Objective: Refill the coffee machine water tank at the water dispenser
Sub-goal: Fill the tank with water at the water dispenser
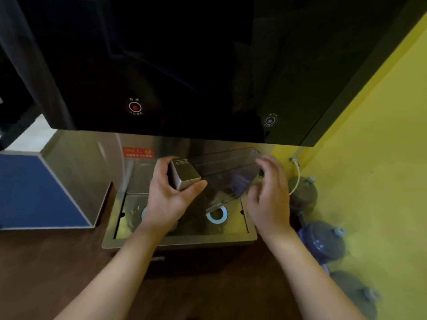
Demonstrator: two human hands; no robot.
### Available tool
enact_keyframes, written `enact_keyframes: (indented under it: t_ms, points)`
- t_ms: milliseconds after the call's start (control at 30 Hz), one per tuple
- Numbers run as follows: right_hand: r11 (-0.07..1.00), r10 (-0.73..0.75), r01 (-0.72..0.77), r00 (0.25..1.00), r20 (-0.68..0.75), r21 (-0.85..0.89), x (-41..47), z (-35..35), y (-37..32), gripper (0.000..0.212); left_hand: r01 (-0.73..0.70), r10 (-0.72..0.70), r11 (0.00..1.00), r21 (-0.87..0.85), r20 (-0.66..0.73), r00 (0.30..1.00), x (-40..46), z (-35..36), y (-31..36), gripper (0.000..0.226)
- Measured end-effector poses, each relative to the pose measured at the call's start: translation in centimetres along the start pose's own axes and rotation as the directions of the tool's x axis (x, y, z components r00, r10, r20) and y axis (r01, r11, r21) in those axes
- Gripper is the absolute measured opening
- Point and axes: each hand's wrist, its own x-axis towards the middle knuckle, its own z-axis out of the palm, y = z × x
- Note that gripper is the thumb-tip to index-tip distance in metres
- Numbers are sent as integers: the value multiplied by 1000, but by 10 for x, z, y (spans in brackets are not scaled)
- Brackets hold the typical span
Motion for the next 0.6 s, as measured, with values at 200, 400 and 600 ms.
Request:
enact_keyframes:
  t_ms: [200, 400, 600]
  points:
    - [986, -1, -2, 1000, -15, -166, 35, -12, 1, 87, 21, -25, 997, -69, -56, 998, 1, 3, 0, 62]
    - [950, 0, 14, 999, 44, -311, 44, -8, 1, 93, -20, 16, 998, -57, -75, 997, 0, 5, 2, 67]
    - [929, -5, 33, 997, 77, -369, 44, -10, 3, 90, -21, 16, 998, -52, -92, 996, -1, 5, 2, 66]
